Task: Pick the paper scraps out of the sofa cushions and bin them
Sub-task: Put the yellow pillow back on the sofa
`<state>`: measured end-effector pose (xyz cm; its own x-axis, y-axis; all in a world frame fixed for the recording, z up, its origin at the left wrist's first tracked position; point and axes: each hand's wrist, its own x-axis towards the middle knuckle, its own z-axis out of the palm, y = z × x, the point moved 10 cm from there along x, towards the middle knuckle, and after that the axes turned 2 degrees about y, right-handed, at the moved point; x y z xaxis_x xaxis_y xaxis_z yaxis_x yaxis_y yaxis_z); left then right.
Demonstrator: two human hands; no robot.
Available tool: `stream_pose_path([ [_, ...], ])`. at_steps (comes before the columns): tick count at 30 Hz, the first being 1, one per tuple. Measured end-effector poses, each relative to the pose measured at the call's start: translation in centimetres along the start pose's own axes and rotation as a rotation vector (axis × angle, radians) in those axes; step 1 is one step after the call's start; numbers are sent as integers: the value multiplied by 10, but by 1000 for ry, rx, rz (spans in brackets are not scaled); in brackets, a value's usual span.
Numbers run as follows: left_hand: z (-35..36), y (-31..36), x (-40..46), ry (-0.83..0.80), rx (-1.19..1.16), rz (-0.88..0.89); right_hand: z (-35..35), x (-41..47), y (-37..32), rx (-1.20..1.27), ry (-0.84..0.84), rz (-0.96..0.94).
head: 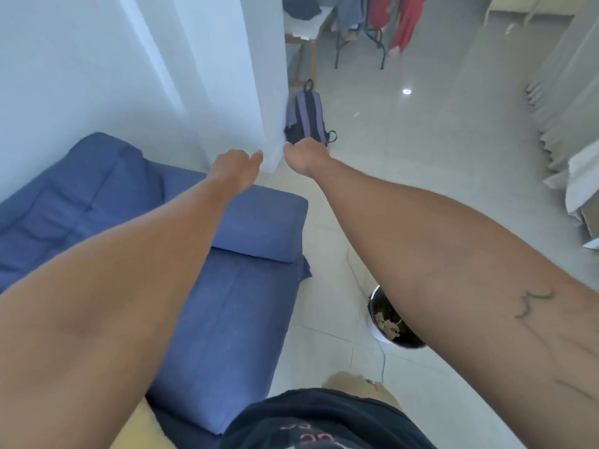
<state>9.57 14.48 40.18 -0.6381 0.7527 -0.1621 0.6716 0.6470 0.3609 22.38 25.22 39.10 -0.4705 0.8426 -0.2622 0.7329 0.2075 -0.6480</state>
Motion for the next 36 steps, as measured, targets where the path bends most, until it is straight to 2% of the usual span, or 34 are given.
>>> stream_pose_path([
  [5, -52, -146, -45, 87, -44, -185, 98, -31, -113, -84, -117, -172],
  [9, -66, -259, -88, 121, -75, -359, 191, -65, -182, -139, -249, -313],
  [19, -62, -452, -246, 238, -274, -902, 431, -165, -288, -317, -638, -616],
  [23, -52, -487, -316, 324, -367, -1165, 502, -223, -313, -395, -798, -752],
  [27, -32, -511, -384, 454, -448, -1339, 551, -278, -316, -455, -926, -847],
  [30, 4, -524, -429, 449, -493, -1495, 581, -319, -308, -526, -1017, -913],
  [36, 88, -526, -500, 485, -725, -1842, 642, -377, -270, -711, -1128, -1022],
])
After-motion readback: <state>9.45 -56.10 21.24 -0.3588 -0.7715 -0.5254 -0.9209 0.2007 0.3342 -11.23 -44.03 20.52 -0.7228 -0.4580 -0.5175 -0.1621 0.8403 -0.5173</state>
